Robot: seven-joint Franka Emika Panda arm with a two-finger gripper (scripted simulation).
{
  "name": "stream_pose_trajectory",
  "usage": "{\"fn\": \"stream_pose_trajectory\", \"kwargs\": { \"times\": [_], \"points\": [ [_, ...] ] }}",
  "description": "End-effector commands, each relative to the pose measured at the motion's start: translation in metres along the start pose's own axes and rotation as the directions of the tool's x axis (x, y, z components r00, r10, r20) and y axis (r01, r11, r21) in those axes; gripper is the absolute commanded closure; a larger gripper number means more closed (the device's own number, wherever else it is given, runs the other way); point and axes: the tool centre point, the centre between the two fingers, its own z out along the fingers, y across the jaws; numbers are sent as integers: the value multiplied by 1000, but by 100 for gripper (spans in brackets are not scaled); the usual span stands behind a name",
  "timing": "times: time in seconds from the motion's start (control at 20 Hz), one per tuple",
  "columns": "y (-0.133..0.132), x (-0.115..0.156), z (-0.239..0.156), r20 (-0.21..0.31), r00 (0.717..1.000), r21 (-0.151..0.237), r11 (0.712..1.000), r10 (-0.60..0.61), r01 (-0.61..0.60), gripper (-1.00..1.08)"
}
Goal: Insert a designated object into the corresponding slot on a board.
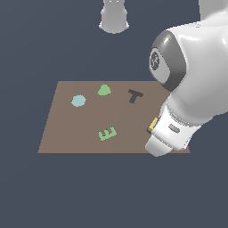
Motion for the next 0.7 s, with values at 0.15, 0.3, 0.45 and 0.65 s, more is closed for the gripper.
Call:
{"fn": "stream_pose_trajectory", "kwargs": {
  "times": [0.15, 0.3, 0.45, 0.65],
  "points": [
    [3, 0, 0, 0, 1000, -1, 1000, 11, -11, 108],
    [2, 0, 2, 0, 1000, 0, 1000, 8, -8, 108],
    [3, 0, 8, 0, 1000, -1, 1000, 11, -11, 108],
    [3, 0, 10, 1, 1000, -1, 1000, 11, -11, -92]
  ]
}}
